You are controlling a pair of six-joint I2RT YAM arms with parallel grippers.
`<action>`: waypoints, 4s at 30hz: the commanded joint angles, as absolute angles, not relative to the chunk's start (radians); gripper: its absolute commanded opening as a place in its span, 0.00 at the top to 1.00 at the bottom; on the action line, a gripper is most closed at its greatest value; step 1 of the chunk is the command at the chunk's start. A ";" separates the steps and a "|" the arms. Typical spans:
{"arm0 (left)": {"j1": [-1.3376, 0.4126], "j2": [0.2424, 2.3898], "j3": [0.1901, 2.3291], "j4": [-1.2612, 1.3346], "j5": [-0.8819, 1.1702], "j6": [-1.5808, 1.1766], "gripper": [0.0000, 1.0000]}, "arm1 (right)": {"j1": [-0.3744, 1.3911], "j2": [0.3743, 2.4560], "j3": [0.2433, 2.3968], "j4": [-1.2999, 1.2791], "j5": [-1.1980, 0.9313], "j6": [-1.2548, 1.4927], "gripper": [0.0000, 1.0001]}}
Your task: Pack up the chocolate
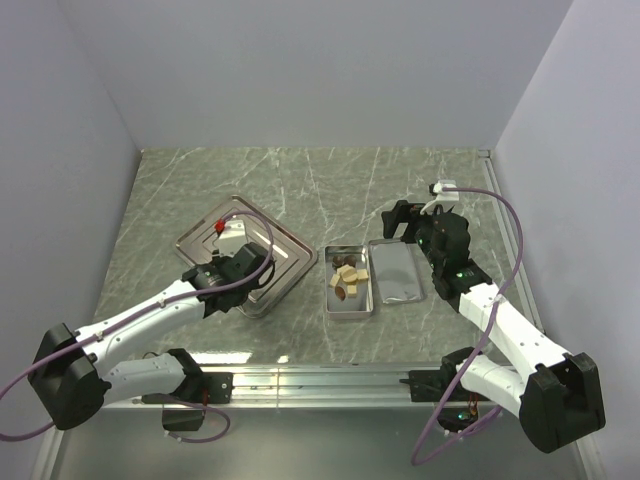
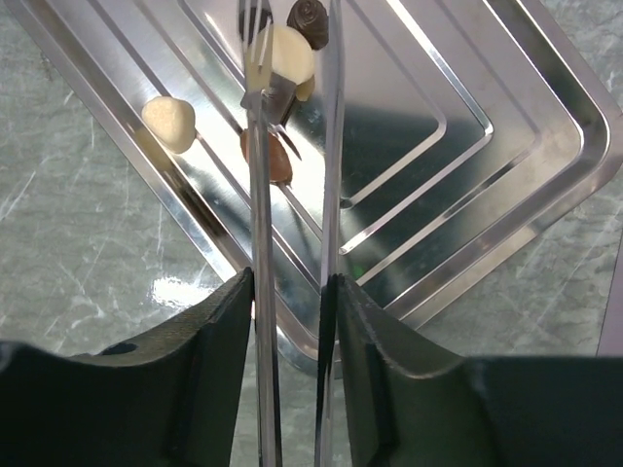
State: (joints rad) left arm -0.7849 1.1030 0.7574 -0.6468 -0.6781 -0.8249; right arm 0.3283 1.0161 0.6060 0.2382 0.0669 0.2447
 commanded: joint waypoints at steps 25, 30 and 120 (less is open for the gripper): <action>-0.756 1.177 0.824 -0.574 -0.654 -0.692 0.61 | 0.327 1.009 0.646 0.262 0.086 0.236 0.03; -0.735 1.163 0.825 -0.568 -0.640 -0.673 0.63 | 0.325 1.008 0.646 0.262 0.086 0.236 0.03; -0.931 1.272 1.020 -0.755 -0.788 -0.661 0.77 | 0.325 1.014 0.650 0.256 0.087 0.235 0.03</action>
State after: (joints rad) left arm -0.9089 1.3037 0.9680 -0.7490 -0.7502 -0.6479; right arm 0.3283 1.0164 0.6060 0.2375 0.0677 0.2447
